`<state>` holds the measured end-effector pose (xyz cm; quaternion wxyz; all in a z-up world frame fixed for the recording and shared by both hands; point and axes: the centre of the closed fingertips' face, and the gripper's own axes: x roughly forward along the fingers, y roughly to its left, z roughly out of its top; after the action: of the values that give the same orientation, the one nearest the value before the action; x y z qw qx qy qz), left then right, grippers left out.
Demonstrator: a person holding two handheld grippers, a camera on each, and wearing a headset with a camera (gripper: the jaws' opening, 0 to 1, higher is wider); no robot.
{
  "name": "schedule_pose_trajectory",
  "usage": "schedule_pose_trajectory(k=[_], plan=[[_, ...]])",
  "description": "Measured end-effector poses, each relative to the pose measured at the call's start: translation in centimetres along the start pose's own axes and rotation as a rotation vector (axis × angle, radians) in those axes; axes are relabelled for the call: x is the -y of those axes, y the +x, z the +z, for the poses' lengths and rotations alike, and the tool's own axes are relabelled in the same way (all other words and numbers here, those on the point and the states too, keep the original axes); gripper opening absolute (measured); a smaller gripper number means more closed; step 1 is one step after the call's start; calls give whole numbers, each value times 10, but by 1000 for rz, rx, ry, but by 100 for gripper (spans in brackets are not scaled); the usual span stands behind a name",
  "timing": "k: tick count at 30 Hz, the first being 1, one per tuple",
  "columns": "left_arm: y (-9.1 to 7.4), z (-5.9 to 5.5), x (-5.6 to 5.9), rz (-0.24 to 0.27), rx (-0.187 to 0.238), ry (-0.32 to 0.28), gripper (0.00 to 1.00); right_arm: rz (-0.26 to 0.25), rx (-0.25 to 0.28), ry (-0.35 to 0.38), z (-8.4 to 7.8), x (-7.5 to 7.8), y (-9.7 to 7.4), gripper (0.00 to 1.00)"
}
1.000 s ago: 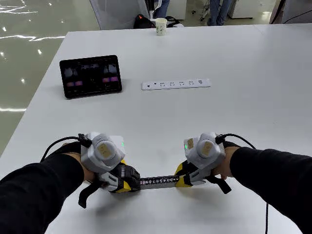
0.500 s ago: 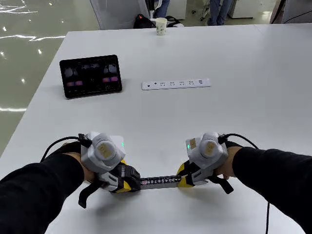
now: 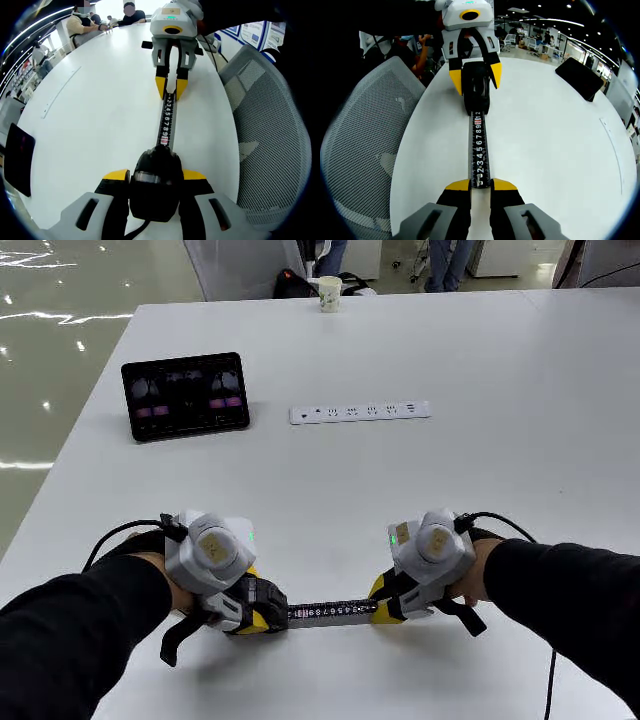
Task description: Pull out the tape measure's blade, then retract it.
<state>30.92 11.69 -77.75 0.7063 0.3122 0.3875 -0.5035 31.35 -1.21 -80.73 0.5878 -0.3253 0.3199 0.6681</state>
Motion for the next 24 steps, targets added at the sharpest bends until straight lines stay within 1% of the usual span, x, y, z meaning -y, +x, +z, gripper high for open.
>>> schedule_pose_trajectory(k=[12,24], plan=[[1,0,-1,3,1,-2,32,-2,-4,-4,-6,3,-3,10],[1,1,-1,4,1,-4,32,-5,-7,-1,-12,2,-7,10]])
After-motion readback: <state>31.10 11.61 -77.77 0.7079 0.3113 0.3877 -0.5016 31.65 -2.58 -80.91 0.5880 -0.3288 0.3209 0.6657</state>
